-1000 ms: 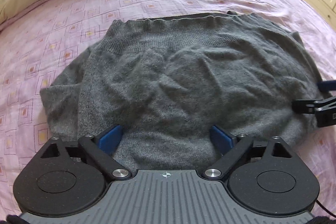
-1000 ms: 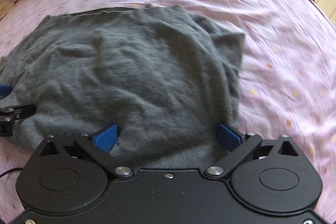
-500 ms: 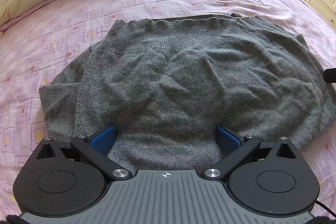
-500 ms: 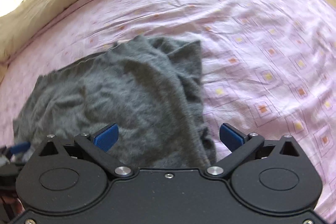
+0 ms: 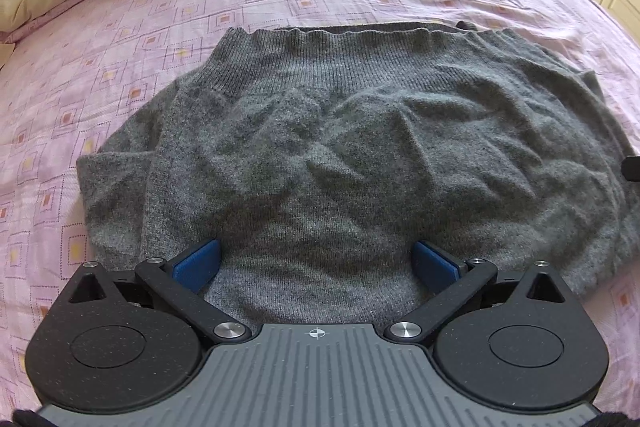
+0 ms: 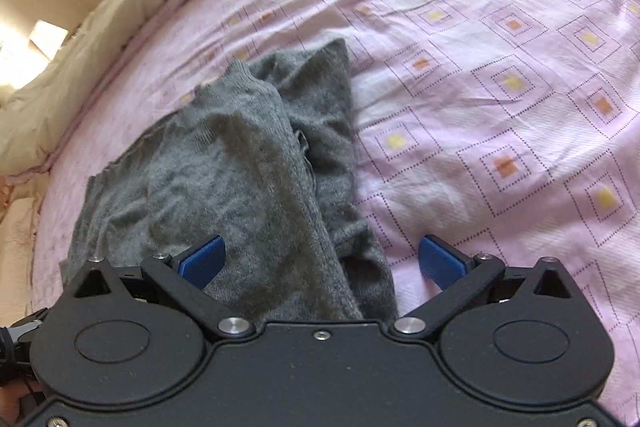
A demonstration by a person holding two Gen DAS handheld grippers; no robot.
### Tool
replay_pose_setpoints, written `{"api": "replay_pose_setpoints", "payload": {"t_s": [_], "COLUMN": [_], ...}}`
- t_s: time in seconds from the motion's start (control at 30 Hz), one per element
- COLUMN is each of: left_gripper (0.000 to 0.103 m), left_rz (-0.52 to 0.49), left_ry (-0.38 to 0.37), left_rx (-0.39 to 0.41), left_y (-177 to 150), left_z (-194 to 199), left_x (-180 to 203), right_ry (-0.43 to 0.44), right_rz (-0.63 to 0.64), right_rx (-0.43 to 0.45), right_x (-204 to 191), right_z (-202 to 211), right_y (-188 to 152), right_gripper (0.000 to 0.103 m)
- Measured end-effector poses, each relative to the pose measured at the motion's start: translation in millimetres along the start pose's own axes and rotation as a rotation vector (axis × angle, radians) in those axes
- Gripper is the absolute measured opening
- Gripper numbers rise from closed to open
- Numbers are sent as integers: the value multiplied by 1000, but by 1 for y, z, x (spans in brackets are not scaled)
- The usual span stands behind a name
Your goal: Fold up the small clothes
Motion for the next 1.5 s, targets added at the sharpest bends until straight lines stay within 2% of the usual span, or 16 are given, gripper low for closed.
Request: {"api": "replay_pose_setpoints", "payload": {"t_s": [0.23,0.33,0.5,0.67,0.8,1.0,1.07,1.13,1.23,1.27,1.3,1.4,1.5], "left_gripper": [103,103,103,103,103,103,103,103,102,98,89,88,88], "left_rz": [11,12,26,44,58,95,106,70,63,75,86,88,69], "left_ry": [13,13,26,43,54,82,101,96,83,80,68,34,35], "left_rx": [-31,-43,-53,-55,-55,-50,-48,-58,-101,-101,-84,-51,-44], "left_y": [1,2,3,4,5,7,8,9,17,21,28,46,60], "left_z": [-3,-4,-6,-8,-8,-9,-9,-10,-11,-9,-5,-1,-12], "left_x": [0,0,0,0,-1,-3,-2,1,1,2,5,19,32], "right_ry": [86,127,267,363,367,296,304,326,364,377,388,407,415], "right_rz": [-62,-44,-40,-102,-99,-51,2,25,-36,-70,-106,-167,-157], "right_rx": [48,11,-57,-109,-142,-163,-180,-177,-178,-186,-196,-217,-223], "right_x": [9,7,2,0,-10,-30,-35,-35,-27,-23,-19,-14,-16], "right_z": [9,6,-6,-21,-39,-51,-52,-53,-51,-52,-53,-56,-57], "right_y": [3,7,19,32,40,42,40,39,40,42,43,47,47], "right_gripper": [103,103,103,103,103,103,103,103,103,103,103,103,103]}}
Point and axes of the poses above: each gripper's, at about its wrist camera, not at the fingertips, and z roughly against the way its jaws point, x to its right, y to its top, the point moved 7 cm from there along -z, roughly the way its jaws point, and after that the axes turned 15 degrees about x, right-handed, at the moved point
